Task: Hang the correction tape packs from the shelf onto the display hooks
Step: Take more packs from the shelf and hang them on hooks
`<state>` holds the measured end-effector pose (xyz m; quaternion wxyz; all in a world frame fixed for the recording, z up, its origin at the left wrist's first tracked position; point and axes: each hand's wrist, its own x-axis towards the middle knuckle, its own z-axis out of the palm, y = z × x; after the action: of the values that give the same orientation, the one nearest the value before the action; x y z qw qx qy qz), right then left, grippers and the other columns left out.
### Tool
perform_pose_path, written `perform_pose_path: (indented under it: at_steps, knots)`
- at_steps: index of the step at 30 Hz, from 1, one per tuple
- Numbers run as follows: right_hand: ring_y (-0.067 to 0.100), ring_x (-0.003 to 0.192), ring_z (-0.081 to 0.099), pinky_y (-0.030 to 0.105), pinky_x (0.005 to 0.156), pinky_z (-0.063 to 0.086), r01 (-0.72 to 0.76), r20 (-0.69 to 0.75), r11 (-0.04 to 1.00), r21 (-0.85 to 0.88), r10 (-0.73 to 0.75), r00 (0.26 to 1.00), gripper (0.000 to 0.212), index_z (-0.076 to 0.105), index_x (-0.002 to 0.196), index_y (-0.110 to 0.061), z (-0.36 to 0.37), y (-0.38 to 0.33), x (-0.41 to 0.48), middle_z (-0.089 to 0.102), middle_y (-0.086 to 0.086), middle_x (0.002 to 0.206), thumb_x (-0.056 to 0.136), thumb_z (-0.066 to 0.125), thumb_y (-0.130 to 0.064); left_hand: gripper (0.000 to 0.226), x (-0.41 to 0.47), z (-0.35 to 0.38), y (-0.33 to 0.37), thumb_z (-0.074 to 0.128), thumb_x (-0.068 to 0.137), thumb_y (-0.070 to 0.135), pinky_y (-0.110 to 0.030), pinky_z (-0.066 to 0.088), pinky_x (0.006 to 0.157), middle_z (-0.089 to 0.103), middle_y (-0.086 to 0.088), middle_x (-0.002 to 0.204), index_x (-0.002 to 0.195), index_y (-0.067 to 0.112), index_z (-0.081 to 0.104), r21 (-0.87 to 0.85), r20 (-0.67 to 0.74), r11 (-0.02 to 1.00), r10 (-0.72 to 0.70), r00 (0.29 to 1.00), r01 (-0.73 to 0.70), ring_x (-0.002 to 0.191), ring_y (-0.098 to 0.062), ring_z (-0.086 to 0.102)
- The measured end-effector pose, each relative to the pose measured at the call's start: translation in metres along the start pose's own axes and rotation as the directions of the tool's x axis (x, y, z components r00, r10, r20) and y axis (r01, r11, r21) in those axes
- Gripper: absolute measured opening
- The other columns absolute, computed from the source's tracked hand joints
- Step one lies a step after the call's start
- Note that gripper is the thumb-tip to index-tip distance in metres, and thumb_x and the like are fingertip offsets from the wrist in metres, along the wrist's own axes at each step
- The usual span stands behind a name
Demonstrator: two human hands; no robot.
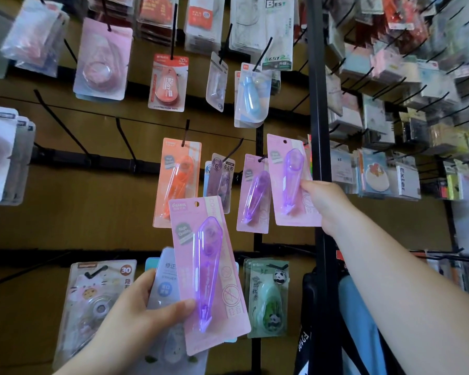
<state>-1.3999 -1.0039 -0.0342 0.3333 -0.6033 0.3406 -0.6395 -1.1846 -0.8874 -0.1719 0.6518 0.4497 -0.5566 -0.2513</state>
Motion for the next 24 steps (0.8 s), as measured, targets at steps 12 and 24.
perform_pose_path:
  at_steps: [12, 24]
  knots:
    - [0.018, 0.072, 0.058, 0.027, 0.064, 0.046, -0.024, 0.022, 0.998, 0.052, 0.023, 1.0, 0.016, 0.057, 0.099, -0.014, -0.006, -0.006, 0.006, 0.06, 0.002, 0.078, 0.091, 0.051, -0.026, 0.06, -0.002, 0.005, 0.003, 0.081, 0.033, 0.029, -0.051, 0.052, 0.084, 0.076, -0.005, 0.086, 0.09, 0.022, 0.063, 0.013, -0.012, 1.0, -0.02, 1.0, 0.02, 0.083, -0.026, 0.072]
    - [0.02, 0.074, 0.057, 0.027, 0.067, 0.046, -0.046, 0.056, 0.999, -0.004, 0.046, 0.997, 0.028, 0.058, 0.114, -0.006, -0.004, -0.002, 0.004, 0.06, 0.004, 0.081, 0.091, 0.051, -0.021, 0.086, -0.003, 0.006, 0.003, 0.088, 0.014, 0.036, -0.054, 0.051, 0.086, 0.076, -0.008, 0.089, 0.094, 0.018, 0.063, -0.005, 0.007, 1.0, -0.013, 1.0, 0.013, 0.085, -0.029, 0.072]
